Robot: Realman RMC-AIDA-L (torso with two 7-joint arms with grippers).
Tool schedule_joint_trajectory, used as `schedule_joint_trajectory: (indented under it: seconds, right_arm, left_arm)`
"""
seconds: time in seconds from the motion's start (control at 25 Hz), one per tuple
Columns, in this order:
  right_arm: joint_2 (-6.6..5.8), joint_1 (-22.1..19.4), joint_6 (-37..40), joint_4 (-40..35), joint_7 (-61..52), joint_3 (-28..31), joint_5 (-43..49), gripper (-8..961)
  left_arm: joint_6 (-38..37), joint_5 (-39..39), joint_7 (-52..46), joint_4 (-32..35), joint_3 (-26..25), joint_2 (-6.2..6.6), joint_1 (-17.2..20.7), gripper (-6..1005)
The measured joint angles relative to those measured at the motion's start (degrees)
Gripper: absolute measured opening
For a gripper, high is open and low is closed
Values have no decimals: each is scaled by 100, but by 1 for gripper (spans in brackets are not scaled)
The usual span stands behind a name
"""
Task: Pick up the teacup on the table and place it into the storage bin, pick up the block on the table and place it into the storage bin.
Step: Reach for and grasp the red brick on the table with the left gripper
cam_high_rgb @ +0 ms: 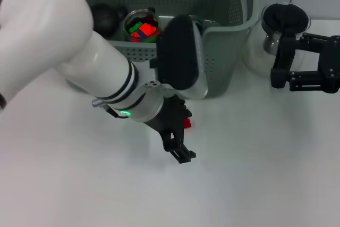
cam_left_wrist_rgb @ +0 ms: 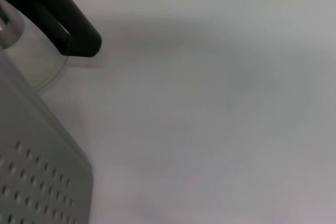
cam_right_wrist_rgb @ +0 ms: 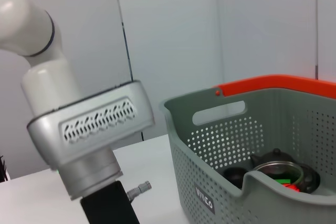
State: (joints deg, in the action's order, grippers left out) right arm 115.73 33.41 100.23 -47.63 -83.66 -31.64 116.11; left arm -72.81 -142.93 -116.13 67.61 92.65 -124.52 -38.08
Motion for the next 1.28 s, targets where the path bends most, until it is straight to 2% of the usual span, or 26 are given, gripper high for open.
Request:
schedule_joint_trajectory:
  seconds: [0.32,0.56,1.28]
  right_arm:
    - [2,-2,-4,0,-18,0,0,927]
    - [2,-1,-4,0,19,0,0,927]
    - [30,0,-65,-1,35,-36,0,928]
  left_arm:
    - [380,-230,-320,-207,318,-7,-178,950]
    - [667,-248,-846,-707,479,-7,-496,949]
    - [1072,-418,-981,-1112,554,-5,-771,947]
